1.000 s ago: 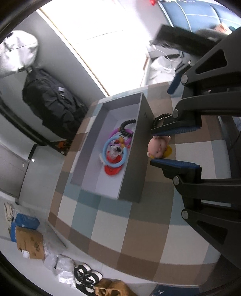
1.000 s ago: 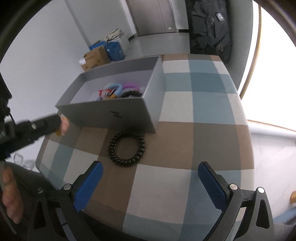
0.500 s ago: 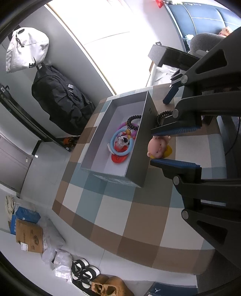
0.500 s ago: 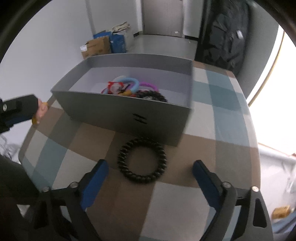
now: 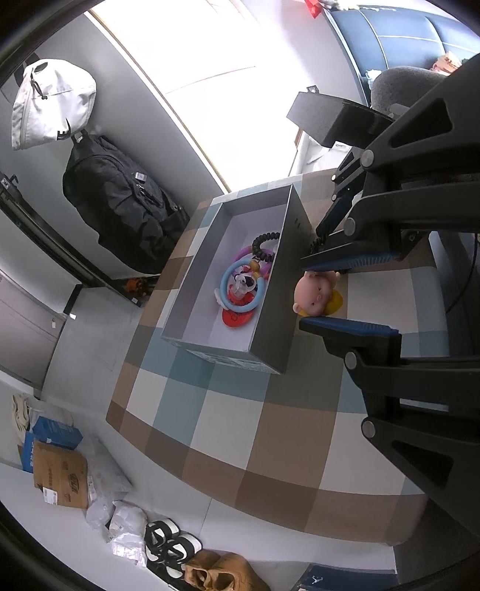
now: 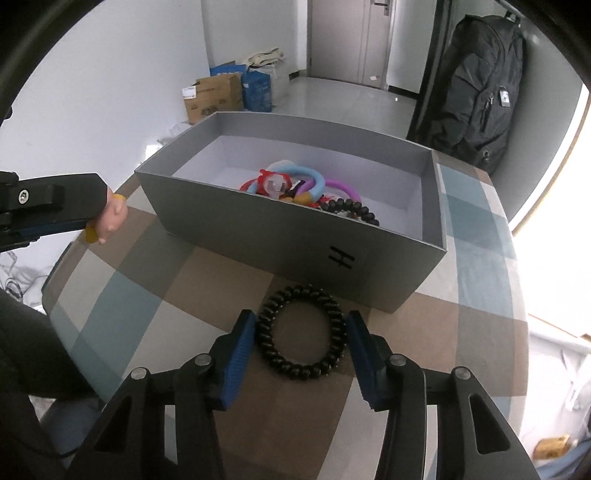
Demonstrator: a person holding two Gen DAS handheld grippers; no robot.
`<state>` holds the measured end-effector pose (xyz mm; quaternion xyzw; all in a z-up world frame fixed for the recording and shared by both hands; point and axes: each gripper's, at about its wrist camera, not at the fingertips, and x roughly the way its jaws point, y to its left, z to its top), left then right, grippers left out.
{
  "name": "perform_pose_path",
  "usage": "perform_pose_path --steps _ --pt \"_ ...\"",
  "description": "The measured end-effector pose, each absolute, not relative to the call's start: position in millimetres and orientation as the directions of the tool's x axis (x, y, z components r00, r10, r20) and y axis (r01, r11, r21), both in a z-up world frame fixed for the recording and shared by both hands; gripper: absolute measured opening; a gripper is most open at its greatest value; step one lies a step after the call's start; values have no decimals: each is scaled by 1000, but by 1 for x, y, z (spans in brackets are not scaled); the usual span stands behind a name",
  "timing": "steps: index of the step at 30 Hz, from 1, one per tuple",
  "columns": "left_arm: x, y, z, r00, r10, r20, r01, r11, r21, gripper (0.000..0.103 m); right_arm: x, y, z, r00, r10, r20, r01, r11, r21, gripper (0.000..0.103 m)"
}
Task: Organize jewelry
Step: 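Carry the pig and bracelet over the gray box with both grippers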
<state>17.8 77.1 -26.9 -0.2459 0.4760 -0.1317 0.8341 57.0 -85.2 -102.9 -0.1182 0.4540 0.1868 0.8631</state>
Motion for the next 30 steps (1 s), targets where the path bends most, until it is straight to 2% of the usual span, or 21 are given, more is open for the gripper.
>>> perform_pose_path --steps 15,30 --pt "16 76 -24 525 -449 -723 -9 847 -532 20 47 -88 -80 495 381 -781 -482 868 119 44" --pt "25 72 -10 580 -448 -680 10 839 -544 20 43 -105 -31 550 522 -651 -493 833 251 45"
